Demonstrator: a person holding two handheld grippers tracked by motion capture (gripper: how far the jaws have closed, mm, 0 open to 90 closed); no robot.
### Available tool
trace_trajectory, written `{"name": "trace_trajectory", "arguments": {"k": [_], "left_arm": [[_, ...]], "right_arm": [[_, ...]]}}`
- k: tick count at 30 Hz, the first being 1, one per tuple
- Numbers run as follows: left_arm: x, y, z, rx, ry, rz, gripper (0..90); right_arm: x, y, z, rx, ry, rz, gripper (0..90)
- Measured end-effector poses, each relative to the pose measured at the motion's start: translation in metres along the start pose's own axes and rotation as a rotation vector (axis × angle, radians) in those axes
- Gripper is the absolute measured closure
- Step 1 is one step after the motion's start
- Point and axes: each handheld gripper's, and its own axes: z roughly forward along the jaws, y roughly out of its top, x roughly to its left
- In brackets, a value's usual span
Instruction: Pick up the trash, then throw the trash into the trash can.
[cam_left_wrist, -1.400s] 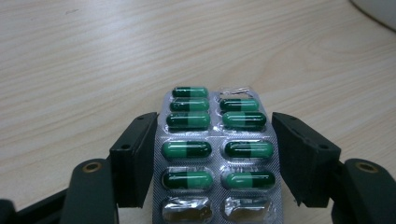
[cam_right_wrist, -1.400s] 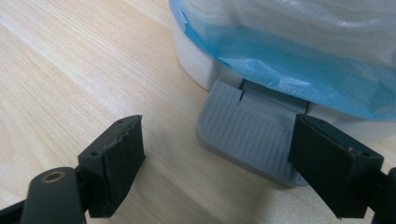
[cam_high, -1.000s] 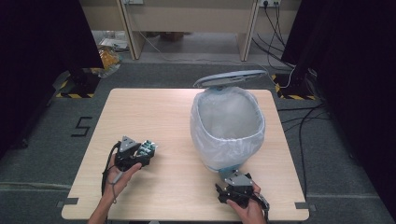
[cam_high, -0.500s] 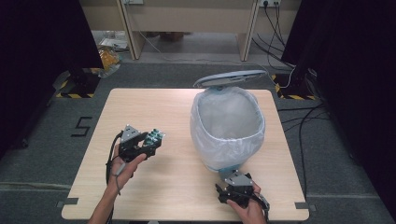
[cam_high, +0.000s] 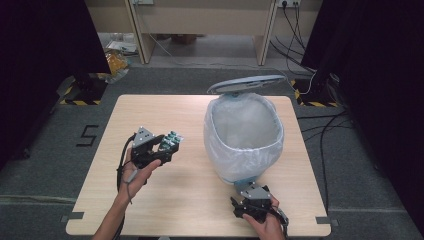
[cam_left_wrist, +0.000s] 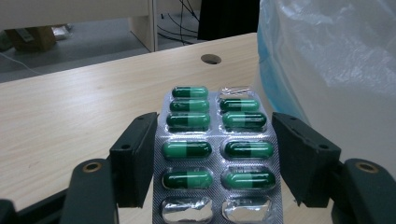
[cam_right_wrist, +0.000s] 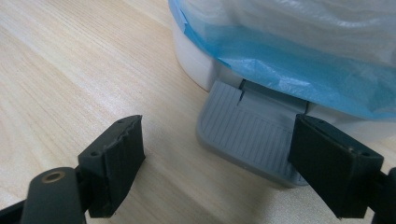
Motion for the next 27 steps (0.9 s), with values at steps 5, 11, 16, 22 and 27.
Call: {"name": "trace_trajectory", "arguments": {"k": [5,11,16,22,27], "left_arm": [[-0.004,0.004,0.000,-0.005,-0.014,0.006,33.8],[-0.006,0.006,0.004,0.004,-0.023,0.010,33.8],[-0.010,0.013,0.004,-0.003,-0.034,0.018,33.8],[-0.019,0.023,0.001,-0.020,-0.058,0.035,33.8],[-0.022,0.029,0.000,-0.033,-0.078,0.035,33.8]], "right_arm": [[0.000,0.000,0.000,0.004,-0.001,0.000,18.4],[0.000,0.000,0.000,0.006,-0.001,0.004,18.4],[0.000,0.000,0.000,0.003,0.000,-0.001,18.4],[0.000,0.000,0.000,0.005,0.000,0.004,18.4],[0.000,0.000,0.000,0.002,-0.001,0.004,18.4]]}}
